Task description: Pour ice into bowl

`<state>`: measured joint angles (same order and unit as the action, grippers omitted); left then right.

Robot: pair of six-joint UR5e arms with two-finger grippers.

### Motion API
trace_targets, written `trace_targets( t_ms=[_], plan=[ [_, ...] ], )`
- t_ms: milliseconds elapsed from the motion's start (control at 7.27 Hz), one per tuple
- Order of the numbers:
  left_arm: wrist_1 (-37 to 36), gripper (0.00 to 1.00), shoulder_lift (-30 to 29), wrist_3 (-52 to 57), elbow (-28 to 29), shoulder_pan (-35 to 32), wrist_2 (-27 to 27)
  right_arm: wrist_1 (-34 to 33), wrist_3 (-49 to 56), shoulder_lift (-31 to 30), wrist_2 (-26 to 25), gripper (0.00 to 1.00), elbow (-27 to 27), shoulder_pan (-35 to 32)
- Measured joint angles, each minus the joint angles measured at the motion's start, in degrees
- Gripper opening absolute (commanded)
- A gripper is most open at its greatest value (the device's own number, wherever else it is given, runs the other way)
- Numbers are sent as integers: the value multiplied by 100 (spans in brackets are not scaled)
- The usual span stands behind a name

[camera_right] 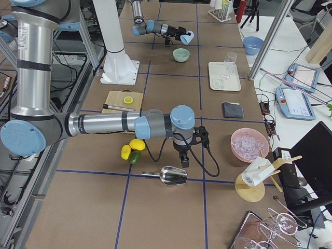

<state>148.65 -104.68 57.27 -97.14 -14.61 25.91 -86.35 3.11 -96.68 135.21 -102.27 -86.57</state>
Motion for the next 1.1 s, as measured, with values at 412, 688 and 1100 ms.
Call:
trace_targets(
  t_ms=[412,688,1100],
  plan=[
    [1341,0,45,-2116,-22,-34,413,3,-3,1,-2,100,-3,-1],
    [1500,0,5,-4735,-229,-7,554,4,-3,6,-16,100,-9,-20],
    [1722,0,-17,-7394,-431,43,544,4,-3,-7,-23,100,-20,-90]
  ],
)
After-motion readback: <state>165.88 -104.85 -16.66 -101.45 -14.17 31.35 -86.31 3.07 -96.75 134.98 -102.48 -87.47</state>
